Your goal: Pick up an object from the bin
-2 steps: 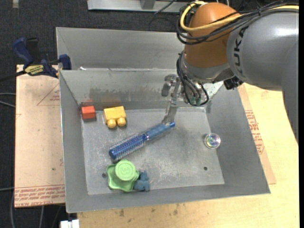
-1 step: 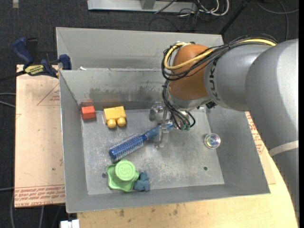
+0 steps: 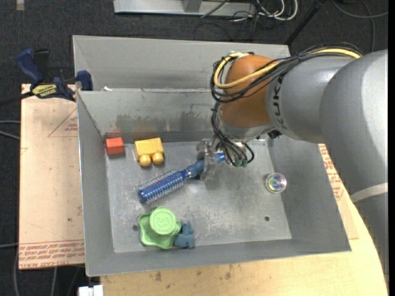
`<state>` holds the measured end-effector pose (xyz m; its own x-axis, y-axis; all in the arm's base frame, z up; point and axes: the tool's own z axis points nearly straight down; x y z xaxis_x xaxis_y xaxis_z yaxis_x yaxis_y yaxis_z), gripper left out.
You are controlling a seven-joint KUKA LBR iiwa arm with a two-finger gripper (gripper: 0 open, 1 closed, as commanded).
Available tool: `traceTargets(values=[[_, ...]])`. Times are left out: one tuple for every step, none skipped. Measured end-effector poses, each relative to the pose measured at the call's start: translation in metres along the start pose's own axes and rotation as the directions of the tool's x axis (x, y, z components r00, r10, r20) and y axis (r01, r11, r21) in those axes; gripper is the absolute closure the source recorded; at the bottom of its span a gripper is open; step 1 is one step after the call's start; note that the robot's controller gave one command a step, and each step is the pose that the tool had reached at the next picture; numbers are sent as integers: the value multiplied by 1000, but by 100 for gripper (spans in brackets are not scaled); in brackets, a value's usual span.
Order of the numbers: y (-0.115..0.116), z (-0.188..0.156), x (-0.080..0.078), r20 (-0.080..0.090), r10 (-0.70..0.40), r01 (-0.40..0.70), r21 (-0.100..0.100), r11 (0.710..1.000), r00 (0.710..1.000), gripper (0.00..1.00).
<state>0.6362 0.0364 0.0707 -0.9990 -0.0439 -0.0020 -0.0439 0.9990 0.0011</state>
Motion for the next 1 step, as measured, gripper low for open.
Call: traceTargets(values=[[-8, -143, -7, 10, 37, -37, 0, 999, 999, 100]])
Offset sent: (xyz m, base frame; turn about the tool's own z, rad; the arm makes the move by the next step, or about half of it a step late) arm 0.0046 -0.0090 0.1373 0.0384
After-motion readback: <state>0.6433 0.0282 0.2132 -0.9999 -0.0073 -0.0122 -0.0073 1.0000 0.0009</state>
